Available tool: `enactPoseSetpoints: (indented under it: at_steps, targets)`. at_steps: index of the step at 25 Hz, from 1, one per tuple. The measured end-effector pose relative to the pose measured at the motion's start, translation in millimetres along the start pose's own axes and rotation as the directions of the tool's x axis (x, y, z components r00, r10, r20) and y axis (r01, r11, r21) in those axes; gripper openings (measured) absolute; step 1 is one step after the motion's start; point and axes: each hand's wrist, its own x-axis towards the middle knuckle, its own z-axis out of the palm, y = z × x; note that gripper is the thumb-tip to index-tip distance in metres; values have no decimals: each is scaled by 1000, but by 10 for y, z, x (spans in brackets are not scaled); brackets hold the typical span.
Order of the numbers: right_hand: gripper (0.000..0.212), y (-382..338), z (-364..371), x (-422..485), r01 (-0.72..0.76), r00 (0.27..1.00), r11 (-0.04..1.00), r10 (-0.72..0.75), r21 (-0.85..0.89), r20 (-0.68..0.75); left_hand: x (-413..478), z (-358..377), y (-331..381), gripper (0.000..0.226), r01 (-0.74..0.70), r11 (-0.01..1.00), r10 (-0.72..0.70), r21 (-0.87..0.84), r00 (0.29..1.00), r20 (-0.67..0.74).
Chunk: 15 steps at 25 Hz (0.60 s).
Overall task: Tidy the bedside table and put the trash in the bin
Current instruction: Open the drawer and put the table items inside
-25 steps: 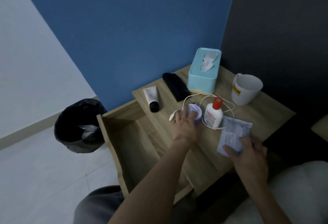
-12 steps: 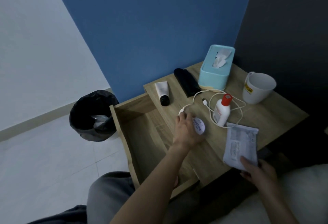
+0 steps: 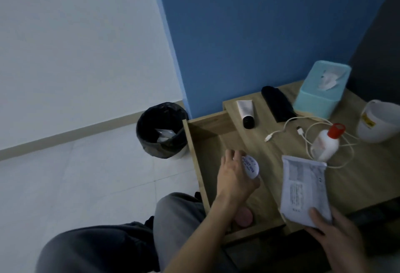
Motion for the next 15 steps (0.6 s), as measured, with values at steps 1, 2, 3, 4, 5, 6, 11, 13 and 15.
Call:
enactPoseSetpoints:
  at_steps: [1, 2, 3, 4, 5, 6, 11, 13, 15]
  targets:
    - [48, -12, 105, -36, 28, 999, 999, -27, -19, 33, -38, -49, -31, 69, 10, 1000, -10, 0, 999, -32]
    - [47, -10, 230, -54, 56, 997, 998, -53, -41, 63, -82, -116, -85, 68, 25, 1000, -25, 0, 997, -68]
    - [46, -16, 328, -63, 87, 993, 994, -81, -65, 83, -119, -170, -119, 68, 39, 999, -39, -1, 995, -93]
    - [44, -18, 415, -61, 112, 989, 990, -104, -81, 101, -152, -224, -143, 69, 55, 999, -55, -2, 992, -112]
    - [44, -23, 490, -58, 135, 985, 987, -124, -88, 121, -182, -270, -167, 69, 65, 998, -65, -5, 990, -128]
    - [44, -23, 558, -44, 150, 981, 984, -137, -94, 136, -211, -312, -190, 69, 70, 997, -71, -10, 987, -146]
    - [43, 22, 836, -78, 188, 960, 977, -162, -97, 226, -328, -469, -294, 68, 87, 995, -97, -53, 970, -222]
    - [42, 51, 902, -39, 180, 955, 979, -149, -100, 255, -328, -492, -330, 67, 107, 993, -118, -59, 961, -249]
    - [42, 79, 944, -14, 184, 951, 977, -150, -106, 271, -331, -513, -354, 67, 123, 990, -135, -62, 955, -266]
